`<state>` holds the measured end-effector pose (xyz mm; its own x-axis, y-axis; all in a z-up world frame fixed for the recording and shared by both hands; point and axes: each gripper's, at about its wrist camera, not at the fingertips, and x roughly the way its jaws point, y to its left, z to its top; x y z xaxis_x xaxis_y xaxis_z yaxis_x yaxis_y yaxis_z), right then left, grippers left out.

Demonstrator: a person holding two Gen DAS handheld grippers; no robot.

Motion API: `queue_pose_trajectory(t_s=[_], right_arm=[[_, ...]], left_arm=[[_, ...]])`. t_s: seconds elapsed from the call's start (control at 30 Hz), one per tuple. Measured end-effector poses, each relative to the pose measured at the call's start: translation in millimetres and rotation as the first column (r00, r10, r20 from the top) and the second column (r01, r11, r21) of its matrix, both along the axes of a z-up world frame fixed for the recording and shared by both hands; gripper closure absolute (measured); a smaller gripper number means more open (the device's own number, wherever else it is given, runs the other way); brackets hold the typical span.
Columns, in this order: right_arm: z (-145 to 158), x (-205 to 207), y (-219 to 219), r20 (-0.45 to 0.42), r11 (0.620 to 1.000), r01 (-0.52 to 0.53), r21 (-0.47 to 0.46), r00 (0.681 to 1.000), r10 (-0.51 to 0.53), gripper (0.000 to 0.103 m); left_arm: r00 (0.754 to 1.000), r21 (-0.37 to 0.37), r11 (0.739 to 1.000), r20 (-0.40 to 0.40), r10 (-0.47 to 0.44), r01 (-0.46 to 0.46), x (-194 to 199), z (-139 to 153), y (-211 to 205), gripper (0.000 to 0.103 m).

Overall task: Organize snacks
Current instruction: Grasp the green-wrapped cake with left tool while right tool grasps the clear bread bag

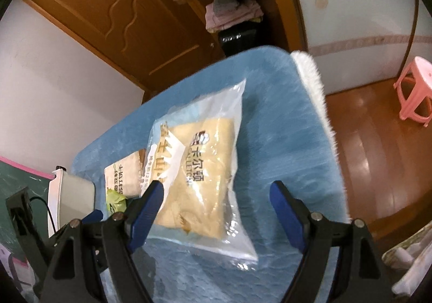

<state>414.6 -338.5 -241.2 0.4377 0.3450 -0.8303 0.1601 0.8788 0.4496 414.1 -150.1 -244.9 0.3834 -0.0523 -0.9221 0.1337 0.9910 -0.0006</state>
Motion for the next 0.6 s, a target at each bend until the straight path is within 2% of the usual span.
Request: queue_pose_trajectory(t_s=[0.1,0.17,0.2,0.23,0.33,0.43,0.5,0.6], right_arm=[[1.0,1.3,9.9,0.021,0.998,-0.021,-0.056,1.0,0.022,0.021],[2.7,1.0,16.4,0.031,0.996,-0.043,-0.083,0.998,0.045,0.032],[3.6,0.5,18.9,0.04,0.996,-0.06,-0.068,0.997,0.063,0.046],[5.2,-1.1,18.8,0.048,0.997,-0.068,-0.042,0.996,0.07,0.055],[10.7,-7.3,17.1,0.065,0.997,-0.062,-0.047,0.996,0.065,0.066],[12.0,-15.7,11.7,0.076,0.999,-0.052,-0.018,0.996,0.053,0.073],[12.1,-20.8,9.3,0.079,0.999,-0.045,-0.006,0.996,0.046,0.075],[13.7,-26.6,6.2,0.086,0.999,-0.04,0.009,0.995,0.039,0.078]], left_arm=[[1.0,-0.004,1.0,-0.011,0.0,0.0,1.4,-3.0,1.0,0.038],[1.0,-0.017,1.0,-0.026,-0.001,0.001,2.6,-8.2,1.0,0.043],[0.999,-0.027,1.0,-0.036,0.002,-0.003,2.5,-11.1,2.3,0.044],[0.999,-0.031,0.999,-0.033,0.006,-0.007,2.4,-12.6,3.4,0.044],[1.0,-0.029,1.0,-0.019,0.011,-0.011,2.3,-13.9,2.5,0.045],[1.0,-0.028,1.0,-0.008,0.011,-0.011,4.4,-14.5,-0.6,0.053],[1.0,-0.034,0.999,0.002,0.002,-0.002,3.3,-13.5,-1.8,0.065],[1.0,-0.04,0.999,0.002,-0.001,0.002,2.4,-12.9,1.3,0.065]])
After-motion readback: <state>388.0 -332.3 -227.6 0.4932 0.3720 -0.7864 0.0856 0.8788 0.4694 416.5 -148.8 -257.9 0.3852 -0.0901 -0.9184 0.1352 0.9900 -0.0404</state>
